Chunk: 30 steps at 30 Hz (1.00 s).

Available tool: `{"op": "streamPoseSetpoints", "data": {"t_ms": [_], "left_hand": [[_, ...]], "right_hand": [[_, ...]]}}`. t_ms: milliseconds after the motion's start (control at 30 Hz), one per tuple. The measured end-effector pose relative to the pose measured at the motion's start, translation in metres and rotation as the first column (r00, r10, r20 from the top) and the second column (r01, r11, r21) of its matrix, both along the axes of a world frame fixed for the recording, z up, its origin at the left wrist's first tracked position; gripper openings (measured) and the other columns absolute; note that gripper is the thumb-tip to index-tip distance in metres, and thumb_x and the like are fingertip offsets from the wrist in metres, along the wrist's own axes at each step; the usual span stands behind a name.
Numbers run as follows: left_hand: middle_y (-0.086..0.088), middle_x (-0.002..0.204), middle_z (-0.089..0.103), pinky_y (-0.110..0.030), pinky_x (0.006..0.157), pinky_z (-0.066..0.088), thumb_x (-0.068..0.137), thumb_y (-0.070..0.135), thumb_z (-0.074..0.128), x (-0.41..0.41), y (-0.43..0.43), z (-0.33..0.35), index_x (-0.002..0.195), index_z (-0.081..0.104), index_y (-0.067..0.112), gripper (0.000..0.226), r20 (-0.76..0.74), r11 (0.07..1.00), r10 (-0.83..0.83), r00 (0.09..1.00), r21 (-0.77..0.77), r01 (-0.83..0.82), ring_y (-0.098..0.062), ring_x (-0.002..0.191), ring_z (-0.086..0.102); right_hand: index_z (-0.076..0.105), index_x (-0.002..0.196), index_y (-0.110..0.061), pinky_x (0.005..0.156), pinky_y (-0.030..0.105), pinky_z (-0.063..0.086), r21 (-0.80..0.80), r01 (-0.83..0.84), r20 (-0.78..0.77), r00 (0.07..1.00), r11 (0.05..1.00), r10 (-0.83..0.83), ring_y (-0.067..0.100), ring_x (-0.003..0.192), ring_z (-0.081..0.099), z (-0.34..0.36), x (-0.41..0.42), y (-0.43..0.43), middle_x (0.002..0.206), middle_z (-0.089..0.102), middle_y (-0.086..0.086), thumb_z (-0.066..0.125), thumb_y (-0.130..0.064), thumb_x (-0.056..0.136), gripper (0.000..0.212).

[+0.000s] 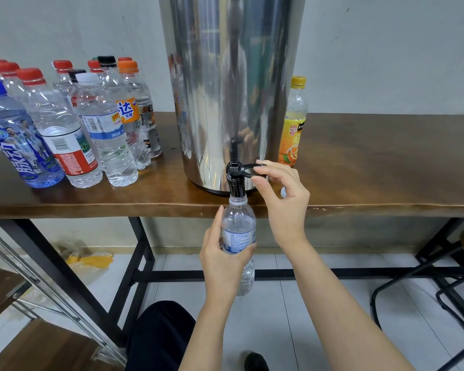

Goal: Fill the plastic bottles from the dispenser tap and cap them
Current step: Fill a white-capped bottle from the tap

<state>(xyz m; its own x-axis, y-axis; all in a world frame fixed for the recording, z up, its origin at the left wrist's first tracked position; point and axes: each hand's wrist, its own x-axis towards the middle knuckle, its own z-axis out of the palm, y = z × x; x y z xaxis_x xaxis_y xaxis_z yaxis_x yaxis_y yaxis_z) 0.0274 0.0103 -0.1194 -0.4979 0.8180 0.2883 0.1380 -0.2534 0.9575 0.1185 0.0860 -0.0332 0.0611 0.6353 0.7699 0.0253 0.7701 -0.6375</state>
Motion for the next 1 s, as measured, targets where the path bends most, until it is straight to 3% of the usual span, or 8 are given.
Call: {"op": "streamPoseSetpoints", "data": {"t_ms": [133,433,567,700,1000], "left_hand": [[0.013,0.136,0.055,-0.030,0.098,0.053,0.063,-0.001,0.090,0.0000,0.0006,-0.0010,0.142,0.043,0.041,0.100,-0.001,1.000,0.003,1.000,-0.006,-0.003,-0.011,0.127,0.055],[0.012,0.137,0.055,-0.019,0.095,0.051,0.064,-0.002,0.089,0.0007,0.0007,-0.0003,0.144,0.044,0.035,0.099,0.004,1.000,-0.007,1.000,0.003,0.007,-0.009,0.127,0.055],[0.016,0.134,0.053,-0.012,0.092,0.048,0.064,-0.003,0.089,0.0013,0.0003,0.0005,0.143,0.044,0.034,0.098,-0.008,1.000,0.007,1.000,0.003,-0.007,-0.007,0.127,0.053],[0.012,0.140,0.055,-0.026,0.100,0.051,0.064,-0.002,0.089,0.0007,-0.0003,0.0000,0.139,0.042,0.044,0.099,0.003,1.000,-0.003,1.000,0.004,0.003,-0.010,0.129,0.053],[0.012,0.142,0.054,-0.034,0.103,0.051,0.065,-0.002,0.089,0.0010,0.0002,-0.0006,0.136,0.043,0.049,0.099,0.020,1.000,-0.007,1.000,0.001,0.007,-0.009,0.131,0.052]], "right_hand": [[0.068,0.097,-0.038,0.092,0.027,0.048,0.000,0.003,0.004,1.000,1.000,-0.003,0.006,0.108,0.059,0.0004,-0.0003,-0.0002,0.104,0.065,-0.033,0.069,-0.031,0.085,0.014],[0.068,0.098,-0.038,0.091,0.039,0.051,0.008,0.006,-0.007,1.000,1.000,-0.006,0.012,0.107,0.060,-0.0001,-0.0002,0.0000,0.105,0.067,-0.025,0.070,-0.030,0.086,0.014],[0.069,0.098,-0.038,0.090,0.037,0.051,0.002,0.005,-0.005,1.000,1.000,-0.005,0.012,0.107,0.061,-0.0003,0.0001,0.0002,0.105,0.067,-0.028,0.070,-0.031,0.086,0.014],[0.068,0.098,-0.041,0.090,0.033,0.050,0.002,0.009,0.002,1.000,1.000,-0.009,0.011,0.108,0.060,0.0000,0.0002,0.0000,0.105,0.066,-0.030,0.069,-0.032,0.086,0.015],[0.068,0.098,-0.040,0.090,0.036,0.051,0.001,0.005,0.008,1.000,1.000,-0.005,0.012,0.108,0.060,-0.0012,0.0009,0.0010,0.107,0.067,-0.023,0.069,-0.032,0.086,0.015]]}}
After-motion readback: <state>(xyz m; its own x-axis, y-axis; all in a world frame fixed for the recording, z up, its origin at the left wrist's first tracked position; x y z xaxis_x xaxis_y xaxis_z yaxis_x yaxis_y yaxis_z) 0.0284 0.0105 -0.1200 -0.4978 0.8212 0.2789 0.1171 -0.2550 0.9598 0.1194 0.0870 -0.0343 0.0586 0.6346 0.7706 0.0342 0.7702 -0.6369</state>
